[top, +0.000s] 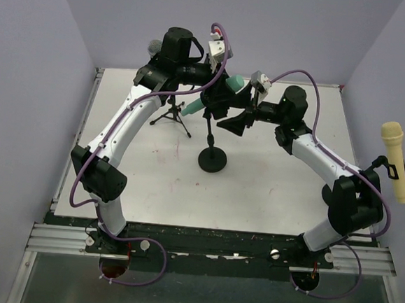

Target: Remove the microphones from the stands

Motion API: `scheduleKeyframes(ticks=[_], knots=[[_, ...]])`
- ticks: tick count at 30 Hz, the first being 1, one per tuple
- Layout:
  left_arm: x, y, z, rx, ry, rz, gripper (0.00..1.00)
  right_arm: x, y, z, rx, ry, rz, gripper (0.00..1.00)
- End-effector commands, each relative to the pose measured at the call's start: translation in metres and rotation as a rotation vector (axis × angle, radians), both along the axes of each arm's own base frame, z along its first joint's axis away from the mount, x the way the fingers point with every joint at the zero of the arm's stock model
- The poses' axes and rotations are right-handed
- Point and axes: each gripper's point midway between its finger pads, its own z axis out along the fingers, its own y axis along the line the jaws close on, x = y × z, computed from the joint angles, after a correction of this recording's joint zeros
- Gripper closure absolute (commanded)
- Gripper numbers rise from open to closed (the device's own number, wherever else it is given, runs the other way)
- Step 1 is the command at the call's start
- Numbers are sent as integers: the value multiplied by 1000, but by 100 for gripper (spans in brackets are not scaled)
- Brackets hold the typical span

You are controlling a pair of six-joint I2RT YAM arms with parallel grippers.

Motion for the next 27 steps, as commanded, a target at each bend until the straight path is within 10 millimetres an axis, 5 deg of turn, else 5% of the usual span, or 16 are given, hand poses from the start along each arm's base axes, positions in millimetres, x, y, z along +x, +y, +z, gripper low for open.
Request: scheduleKeyframes(ticks=[1,8,19,21,24,27], knots=[[-9,-1,16,-37,22,-27,83,4,7,12,39,-15,-4,8],[-10,1,17,-39,21,-28,84,12,8,3,32,15,-41,29],[-12,3,19,-42,19,-25,85,11,4,-10,-5,49,-64,92],[-12,3,18,-41,19,-25,85,10,4,-10,-6,55,-70,88],[-14,4,17,-40,21,-25,86,8,5,-3,18,48,-61,43],[-14,4,17,-38,22,-21,86,8,9,1,32,41,-61,31]])
